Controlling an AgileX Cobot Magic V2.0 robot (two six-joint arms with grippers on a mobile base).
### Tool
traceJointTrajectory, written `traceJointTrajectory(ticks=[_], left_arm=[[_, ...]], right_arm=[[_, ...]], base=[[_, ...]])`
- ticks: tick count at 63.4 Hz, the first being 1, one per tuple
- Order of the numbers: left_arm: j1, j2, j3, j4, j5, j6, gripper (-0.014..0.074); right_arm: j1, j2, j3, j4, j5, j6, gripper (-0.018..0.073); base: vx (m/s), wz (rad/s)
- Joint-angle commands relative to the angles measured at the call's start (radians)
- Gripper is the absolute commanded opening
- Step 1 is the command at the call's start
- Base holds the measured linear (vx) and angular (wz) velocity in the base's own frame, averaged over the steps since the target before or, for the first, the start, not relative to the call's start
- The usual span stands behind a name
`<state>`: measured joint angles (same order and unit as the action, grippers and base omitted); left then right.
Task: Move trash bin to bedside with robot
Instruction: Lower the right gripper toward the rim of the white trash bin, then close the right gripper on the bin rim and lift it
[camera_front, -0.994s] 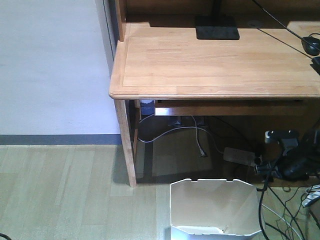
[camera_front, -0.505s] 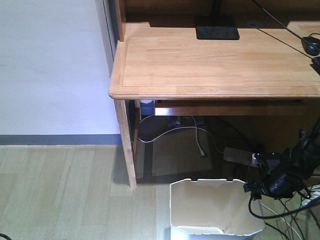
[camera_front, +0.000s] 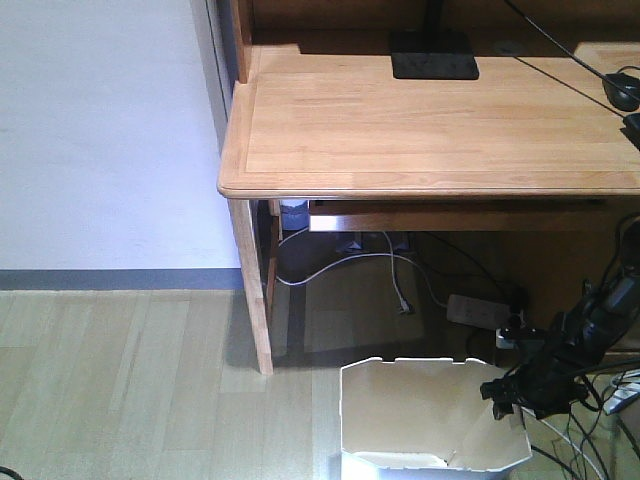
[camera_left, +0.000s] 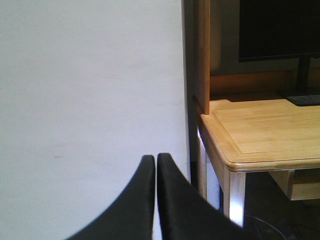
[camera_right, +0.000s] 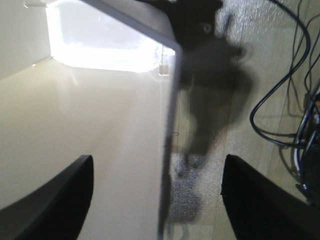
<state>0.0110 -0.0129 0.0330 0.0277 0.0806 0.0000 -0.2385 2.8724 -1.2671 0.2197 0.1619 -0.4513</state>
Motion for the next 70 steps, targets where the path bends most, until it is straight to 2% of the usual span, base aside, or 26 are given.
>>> traceJointTrajectory(ticks=[1,17,31,35,39,50,62,70], left_arm=[[-0.006,-0.014,0.012,-0.009,-0.075,-0.014,-0.0006],[-0.006,-0.014,0.012,-0.009,-0.075,-0.014,-0.0006],[-0.006,-0.014,0.012,-0.009,-0.075,-0.014,-0.0006],[-0.006,-0.014,0.012,-0.009,-0.075,-0.014,-0.0006],[-0.006,-0.014,0.012,-0.009,-0.075,-0.014,-0.0006],[-0.006,-0.014,0.012,-0.009,-0.075,-0.014,-0.0006],[-0.006,-0.014,0.012,-0.009,-0.075,-0.014,-0.0006],[-0.006,-0.014,0.012,-0.009,-0.075,-0.014,-0.0006]], right_arm=[[-0.023,-0.021,-0.035,-0.007,0.020,-0.023,0.0510],[-0.014,0.040,-0.113,-0.005,0.018,-0.031,0.0509],[-0.005,0.092,-0.194,-0.006,0.083,-0.034,0.0488],[-0.005,0.104,-0.211,-0.005,0.099,-0.030,0.0445],[-0.005,0.115,-0.221,0.003,0.113,-0.018,0.0363],[-0.005,0.115,-0.218,0.038,0.122,-0.016,-0.0015],[-0.007,0.106,-0.215,0.085,0.138,-0.043,-0.0009],[-0.010,0.085,-0.215,0.170,0.170,-0.137,-0.0008]], base=[[0.00,0.00],[0.00,0.00],[0.00,0.00],[0.00,0.00],[0.00,0.00],[0.00,0.00],[0.00,0.00],[0.00,0.00]])
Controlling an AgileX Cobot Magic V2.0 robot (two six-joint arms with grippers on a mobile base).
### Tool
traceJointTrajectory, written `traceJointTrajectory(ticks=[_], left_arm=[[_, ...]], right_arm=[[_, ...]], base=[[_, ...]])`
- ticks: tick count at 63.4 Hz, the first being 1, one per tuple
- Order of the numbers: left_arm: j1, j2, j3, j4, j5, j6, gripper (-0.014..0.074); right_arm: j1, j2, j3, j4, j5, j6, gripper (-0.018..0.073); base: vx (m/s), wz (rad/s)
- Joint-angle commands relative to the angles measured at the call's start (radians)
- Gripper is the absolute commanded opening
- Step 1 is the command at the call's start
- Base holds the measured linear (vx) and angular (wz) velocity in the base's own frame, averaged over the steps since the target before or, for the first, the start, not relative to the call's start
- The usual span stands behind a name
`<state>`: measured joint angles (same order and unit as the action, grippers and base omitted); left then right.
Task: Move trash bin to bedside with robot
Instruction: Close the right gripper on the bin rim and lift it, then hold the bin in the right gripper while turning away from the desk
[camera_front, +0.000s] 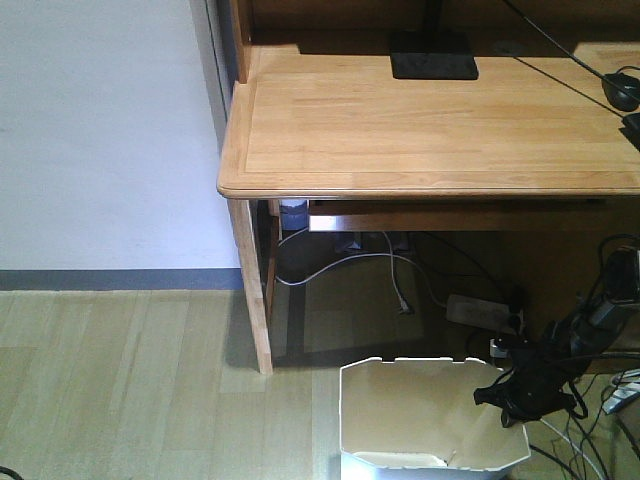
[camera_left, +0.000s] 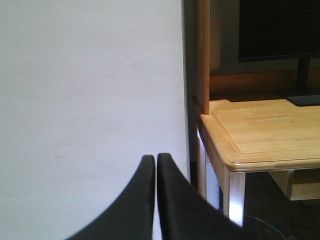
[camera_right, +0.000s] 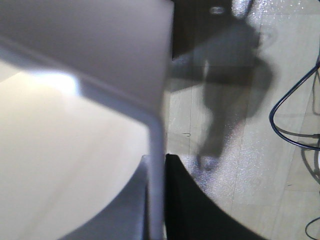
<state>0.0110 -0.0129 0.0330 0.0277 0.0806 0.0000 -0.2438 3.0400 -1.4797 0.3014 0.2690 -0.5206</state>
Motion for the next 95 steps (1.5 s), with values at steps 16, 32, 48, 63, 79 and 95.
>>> traceJointTrajectory(ticks=[16,32,48,63,79,95], left_arm=[[-0.006,-0.014,0.012,-0.009,-0.075,-0.014,-0.0006],[-0.006,-0.014,0.012,-0.009,-0.075,-0.014,-0.0006],[-0.006,-0.014,0.012,-0.009,-0.075,-0.014,-0.0006],[-0.006,-0.014,0.012,-0.009,-0.075,-0.014,-0.0006],[-0.006,-0.014,0.012,-0.009,-0.075,-0.014,-0.0006],[-0.006,-0.014,0.012,-0.009,-0.075,-0.014,-0.0006]], right_arm=[[-0.005,-0.173,0.052,0.404,0.137,-0.394,-0.0005],[-0.008,-0.377,0.305,0.853,0.081,-0.887,-0.0005],[-0.017,-0.591,0.489,1.067,0.250,-1.142,-0.0005],[-0.016,-0.779,0.588,1.034,0.378,-1.156,-0.0005],[-0.016,-0.908,0.626,0.954,0.506,-1.107,-0.0005],[-0.016,-0.931,0.626,0.919,0.569,-1.087,-0.0005]], base=[[0.00,0.00],[0.00,0.00],[0.00,0.00],[0.00,0.00],[0.00,0.00],[0.00,0.00]])
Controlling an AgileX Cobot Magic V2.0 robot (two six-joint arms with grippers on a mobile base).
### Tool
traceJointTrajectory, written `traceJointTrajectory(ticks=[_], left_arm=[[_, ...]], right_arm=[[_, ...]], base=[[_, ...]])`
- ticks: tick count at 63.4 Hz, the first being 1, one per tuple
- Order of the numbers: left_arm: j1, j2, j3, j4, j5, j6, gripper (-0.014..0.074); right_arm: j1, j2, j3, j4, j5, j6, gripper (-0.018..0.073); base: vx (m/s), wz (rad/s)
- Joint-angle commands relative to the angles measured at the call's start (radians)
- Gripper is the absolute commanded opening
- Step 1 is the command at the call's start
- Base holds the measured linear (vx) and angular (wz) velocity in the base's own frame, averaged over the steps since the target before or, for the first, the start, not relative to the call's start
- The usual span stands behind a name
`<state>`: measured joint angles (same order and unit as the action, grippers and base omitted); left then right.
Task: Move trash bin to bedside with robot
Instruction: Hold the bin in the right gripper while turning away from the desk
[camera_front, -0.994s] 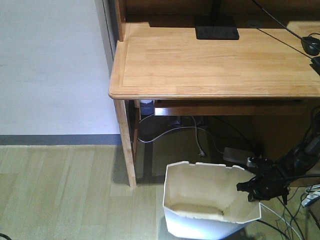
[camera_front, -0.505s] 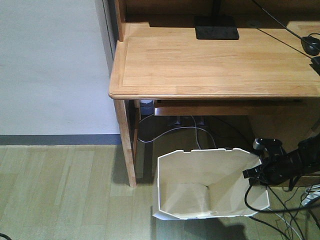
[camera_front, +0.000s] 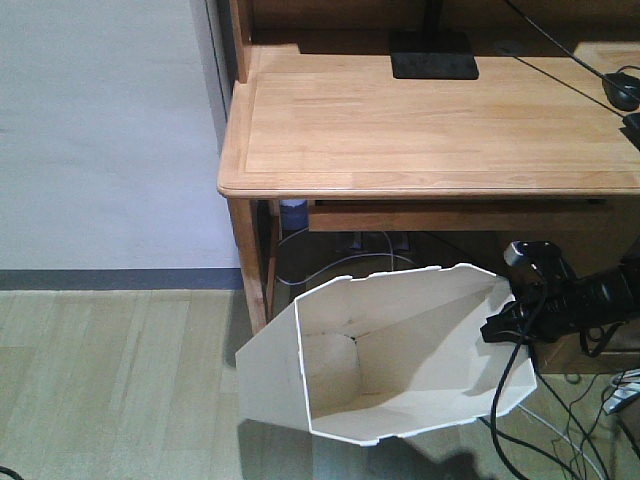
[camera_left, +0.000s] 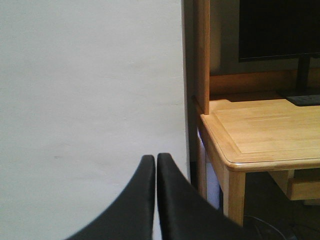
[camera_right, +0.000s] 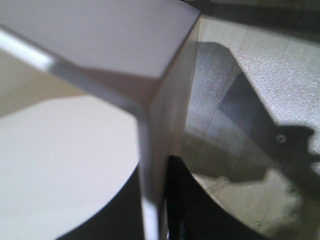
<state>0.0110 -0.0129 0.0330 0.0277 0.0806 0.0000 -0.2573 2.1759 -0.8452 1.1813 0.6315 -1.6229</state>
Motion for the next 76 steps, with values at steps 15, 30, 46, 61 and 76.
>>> traceJointTrajectory(ticks=[15,30,46,61,76], left_arm=[[-0.006,-0.014,0.012,-0.009,-0.075,-0.014,-0.0006],[-0.006,-0.014,0.012,-0.009,-0.075,-0.014,-0.0006],[-0.006,-0.014,0.012,-0.009,-0.075,-0.014,-0.0006],[-0.006,-0.014,0.012,-0.009,-0.075,-0.014,-0.0006],[-0.006,-0.014,0.012,-0.009,-0.075,-0.014,-0.0006]], right_arm=[[-0.003,-0.067,-0.009,0.039,0.206,0.016,-0.0005],[-0.003,-0.067,-0.009,0.039,0.206,0.016,-0.0005],[-0.003,-0.067,-0.009,0.039,0.206,0.015,-0.0005],[-0.003,-0.068,-0.009,0.040,0.214,0.015,-0.0005],[-0.003,-0.068,-0.009,0.039,0.215,0.015,-0.0005]], base=[[0.00,0.00],[0.00,0.00],[0.00,0.00],[-0.01,0.02],[-0.03,0.11]])
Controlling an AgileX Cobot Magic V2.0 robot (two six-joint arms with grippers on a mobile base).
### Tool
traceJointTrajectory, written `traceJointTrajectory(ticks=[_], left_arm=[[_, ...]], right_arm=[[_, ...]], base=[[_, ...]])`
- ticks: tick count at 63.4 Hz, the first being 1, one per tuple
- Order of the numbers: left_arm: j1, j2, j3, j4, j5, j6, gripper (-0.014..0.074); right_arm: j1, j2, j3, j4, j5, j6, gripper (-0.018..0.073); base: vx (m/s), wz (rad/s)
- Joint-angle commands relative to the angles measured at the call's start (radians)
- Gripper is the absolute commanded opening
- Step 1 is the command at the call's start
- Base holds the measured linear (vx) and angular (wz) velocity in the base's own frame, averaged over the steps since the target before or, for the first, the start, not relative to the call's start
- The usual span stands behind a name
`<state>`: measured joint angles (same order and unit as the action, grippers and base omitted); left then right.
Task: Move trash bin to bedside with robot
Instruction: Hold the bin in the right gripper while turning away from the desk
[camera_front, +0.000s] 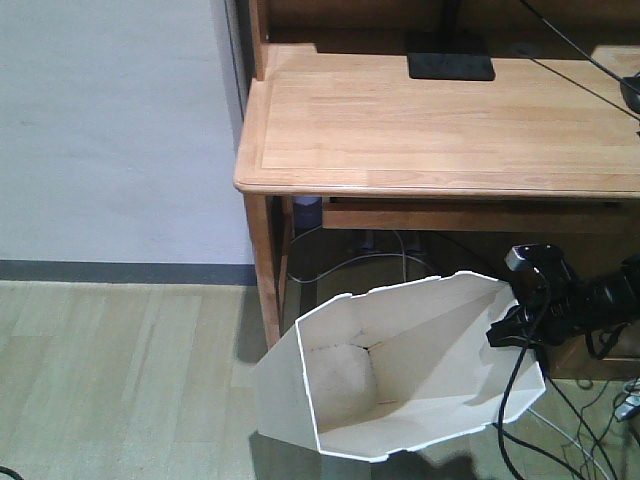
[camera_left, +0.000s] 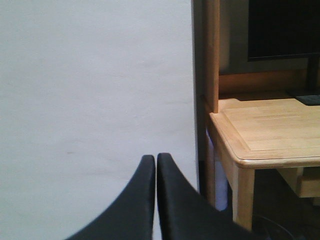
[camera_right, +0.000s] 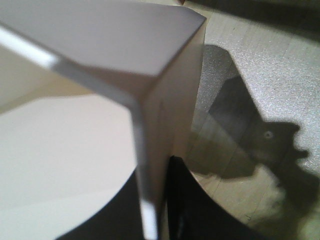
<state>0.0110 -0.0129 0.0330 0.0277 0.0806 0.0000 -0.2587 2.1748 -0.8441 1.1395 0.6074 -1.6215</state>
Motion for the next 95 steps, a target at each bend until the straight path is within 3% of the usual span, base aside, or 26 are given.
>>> traceJointTrajectory(ticks=[1,95], left_arm=[[-0.006,-0.014,0.012,-0.009,-0.075,-0.014,-0.0006],[-0.006,-0.014,0.012,-0.009,-0.075,-0.014,-0.0006]], right_arm=[[-0.001,-0.067,-0.010,0.081,0.239,0.013,-0.0005],[-0.001,-0.067,-0.010,0.081,0.239,0.013,-0.0005]], base=[[-0.04,0.16],[-0.08,0.33]])
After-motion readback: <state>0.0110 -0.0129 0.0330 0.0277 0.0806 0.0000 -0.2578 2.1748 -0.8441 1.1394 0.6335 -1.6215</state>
